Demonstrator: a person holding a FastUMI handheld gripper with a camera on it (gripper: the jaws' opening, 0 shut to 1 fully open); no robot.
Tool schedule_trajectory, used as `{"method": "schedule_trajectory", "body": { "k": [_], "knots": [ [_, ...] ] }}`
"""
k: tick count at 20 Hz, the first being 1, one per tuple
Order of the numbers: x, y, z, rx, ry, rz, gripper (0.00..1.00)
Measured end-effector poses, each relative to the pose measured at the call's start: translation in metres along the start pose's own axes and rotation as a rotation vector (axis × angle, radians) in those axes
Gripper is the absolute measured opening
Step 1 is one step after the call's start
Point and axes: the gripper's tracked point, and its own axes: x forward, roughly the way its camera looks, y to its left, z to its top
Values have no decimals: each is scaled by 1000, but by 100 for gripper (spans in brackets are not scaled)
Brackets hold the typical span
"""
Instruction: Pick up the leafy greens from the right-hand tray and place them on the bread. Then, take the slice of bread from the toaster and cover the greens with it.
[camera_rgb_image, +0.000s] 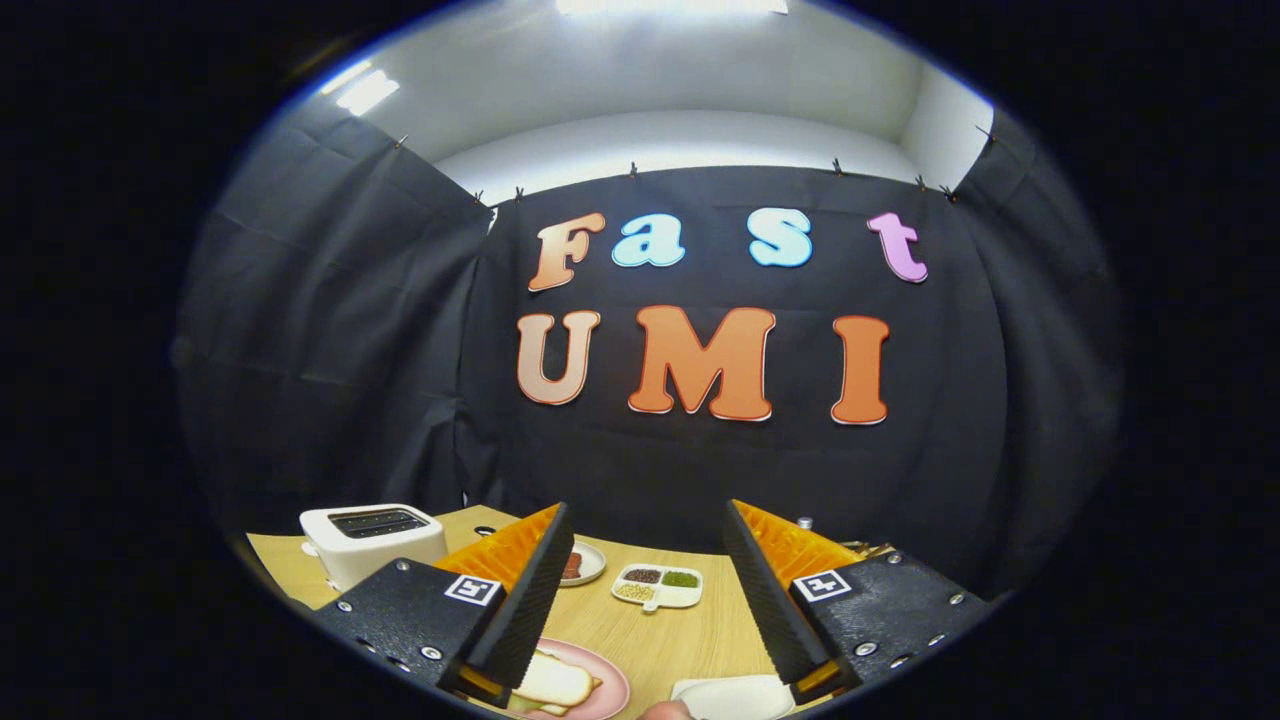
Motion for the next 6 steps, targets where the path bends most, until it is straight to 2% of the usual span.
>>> {"method": "schedule_trajectory", "body": {
  "k": [3, 6],
  "knots": [
    [3, 4, -2, -42, -11, -17, 94],
    [1, 8, 1, -14, -7, 4, 96]
  ]
}}
